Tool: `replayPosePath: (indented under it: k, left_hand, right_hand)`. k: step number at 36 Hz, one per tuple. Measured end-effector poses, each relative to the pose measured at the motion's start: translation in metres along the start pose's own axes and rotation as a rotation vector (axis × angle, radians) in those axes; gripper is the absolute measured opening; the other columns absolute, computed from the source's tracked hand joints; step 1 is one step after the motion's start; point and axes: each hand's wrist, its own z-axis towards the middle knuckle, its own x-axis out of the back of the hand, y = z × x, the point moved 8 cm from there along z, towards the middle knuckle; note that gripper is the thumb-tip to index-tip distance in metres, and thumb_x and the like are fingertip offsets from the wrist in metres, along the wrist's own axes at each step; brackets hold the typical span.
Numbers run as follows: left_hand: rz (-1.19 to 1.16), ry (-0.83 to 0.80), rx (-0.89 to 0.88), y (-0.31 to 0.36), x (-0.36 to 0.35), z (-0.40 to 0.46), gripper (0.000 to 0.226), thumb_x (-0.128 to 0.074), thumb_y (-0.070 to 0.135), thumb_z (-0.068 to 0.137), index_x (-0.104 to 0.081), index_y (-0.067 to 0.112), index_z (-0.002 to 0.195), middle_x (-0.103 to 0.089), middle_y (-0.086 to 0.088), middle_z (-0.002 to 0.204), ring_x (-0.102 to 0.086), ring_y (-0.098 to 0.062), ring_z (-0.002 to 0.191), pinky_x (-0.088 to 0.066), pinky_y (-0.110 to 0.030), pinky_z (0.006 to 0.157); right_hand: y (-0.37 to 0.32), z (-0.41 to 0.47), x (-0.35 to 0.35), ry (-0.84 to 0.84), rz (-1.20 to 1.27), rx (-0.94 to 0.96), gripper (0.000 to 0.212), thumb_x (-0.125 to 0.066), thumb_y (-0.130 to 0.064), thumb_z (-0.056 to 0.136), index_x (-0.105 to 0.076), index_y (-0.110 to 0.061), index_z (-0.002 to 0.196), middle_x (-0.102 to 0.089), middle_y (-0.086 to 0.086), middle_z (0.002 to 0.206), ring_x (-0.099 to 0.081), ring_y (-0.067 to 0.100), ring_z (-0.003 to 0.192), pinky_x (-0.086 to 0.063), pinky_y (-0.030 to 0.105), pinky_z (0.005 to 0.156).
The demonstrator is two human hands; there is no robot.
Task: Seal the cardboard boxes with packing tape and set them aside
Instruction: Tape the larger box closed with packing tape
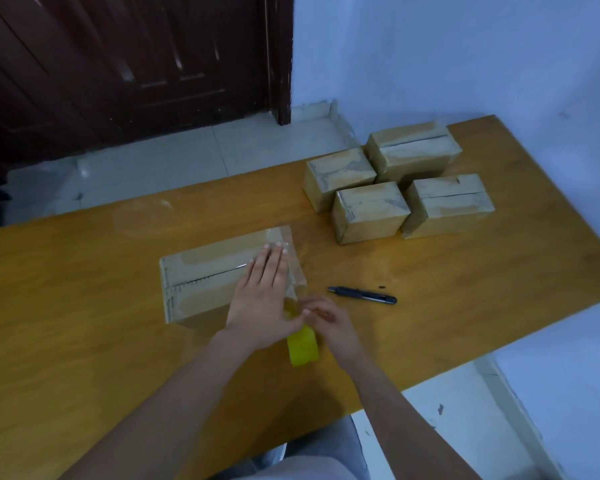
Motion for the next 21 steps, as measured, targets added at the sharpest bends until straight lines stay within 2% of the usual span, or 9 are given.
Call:
replayPosePath:
  k: [3, 5, 8, 9, 11, 16, 18, 20, 21]
  left_hand:
    - [-0.110, -0.015, 0.003, -0.005, 0.004, 0.001, 0.098, -0.004, 0.075, 0.074, 0.018, 0.016, 0.149, 0.032, 0.007, 0.149, 0.031, -0.009, 0.137, 0.018, -0.027, 0.111]
    - [-0.108, 0.011, 0.017, -0.005, 0.005, 0.001, 0.083, -0.021, 0.064, 0.092, 0.013, 0.016, 0.150, 0.025, 0.007, 0.153, 0.026, -0.009, 0.139, 0.014, -0.028, 0.112]
    - [-0.048, 0.152, 0.028, -0.004, 0.012, 0.002, 0.071, -0.055, 0.039, 0.093, -0.025, 0.007, 0.149, -0.019, -0.005, 0.158, -0.018, -0.021, 0.146, -0.016, -0.035, 0.115]
    - [-0.036, 0.192, 0.030, -0.003, 0.012, 0.003, 0.070, -0.067, 0.035, 0.086, -0.041, 0.004, 0.142, -0.037, -0.008, 0.151, -0.035, -0.025, 0.139, -0.029, -0.038, 0.110]
    - [-0.018, 0.243, 0.033, -0.005, 0.010, 0.005, 0.069, -0.080, 0.032, 0.073, -0.055, 0.003, 0.131, -0.053, -0.009, 0.138, -0.051, -0.027, 0.128, -0.042, -0.040, 0.102]
    - [0.015, 0.305, -0.006, -0.006, 0.008, 0.003, 0.061, -0.077, 0.032, 0.076, -0.060, 0.001, 0.126, -0.058, -0.011, 0.133, -0.055, -0.028, 0.123, -0.044, -0.042, 0.099]
    - [-0.009, 0.233, -0.006, -0.007, 0.009, 0.003, 0.073, -0.086, 0.032, 0.065, -0.060, 0.002, 0.125, -0.059, -0.011, 0.131, -0.056, -0.027, 0.121, -0.048, -0.042, 0.096]
    - [-0.021, 0.141, -0.013, -0.008, 0.011, 0.003, 0.091, -0.082, 0.047, 0.065, -0.047, 0.008, 0.139, -0.047, -0.005, 0.144, -0.044, -0.022, 0.134, -0.038, -0.038, 0.107]
    - [-0.065, 0.097, -0.023, -0.010, 0.010, 0.004, 0.095, -0.069, 0.060, 0.073, -0.035, 0.012, 0.147, -0.035, -0.001, 0.152, -0.031, -0.019, 0.141, -0.026, -0.035, 0.113]
  right_hand:
    - [-0.005, -0.008, -0.002, -0.006, -0.022, 0.007, 0.009, -0.065, -0.023, 0.084, -0.073, -0.019, 0.086, -0.061, -0.002, 0.108, -0.060, 0.012, 0.104, -0.050, 0.027, 0.089]
    - [-0.009, -0.012, -0.002, 0.005, -0.077, 0.036, 0.009, -0.064, -0.018, 0.087, -0.073, -0.021, 0.088, -0.060, -0.001, 0.112, -0.059, 0.010, 0.106, -0.050, 0.025, 0.088]
    - [-0.013, -0.022, -0.001, 0.012, -0.171, 0.072, 0.023, -0.065, -0.018, 0.087, -0.073, -0.039, 0.080, -0.059, -0.007, 0.115, -0.057, 0.004, 0.107, -0.048, 0.020, 0.088]
    - [-0.013, -0.026, 0.000, 0.019, -0.176, 0.076, 0.028, -0.065, -0.017, 0.087, -0.073, -0.043, 0.078, -0.059, -0.008, 0.116, -0.057, 0.003, 0.108, -0.048, 0.019, 0.089]
    - [-0.011, -0.034, 0.007, 0.059, -0.162, 0.072, 0.029, -0.066, -0.014, 0.085, -0.074, -0.041, 0.077, -0.061, -0.007, 0.115, -0.057, 0.003, 0.108, -0.047, 0.017, 0.087]
    - [-0.010, -0.034, 0.030, 0.230, -0.095, 0.017, 0.013, -0.069, -0.020, 0.081, -0.076, -0.031, 0.078, -0.068, -0.003, 0.106, -0.062, 0.004, 0.099, -0.046, 0.020, 0.084]
    - [-0.009, -0.030, 0.039, 0.276, -0.061, -0.005, 0.010, -0.069, -0.013, 0.082, -0.076, -0.019, 0.080, -0.069, -0.001, 0.103, -0.062, 0.005, 0.098, -0.045, 0.021, 0.085]
    - [-0.011, -0.025, 0.046, 0.297, -0.054, -0.013, 0.013, -0.068, -0.007, 0.082, -0.075, -0.018, 0.078, -0.071, -0.001, 0.098, -0.063, 0.005, 0.096, -0.045, 0.022, 0.086]
    - [-0.011, -0.024, 0.049, 0.308, -0.048, -0.020, 0.016, -0.068, -0.006, 0.083, -0.075, -0.019, 0.077, -0.071, -0.001, 0.097, -0.064, 0.007, 0.096, -0.045, 0.023, 0.086]
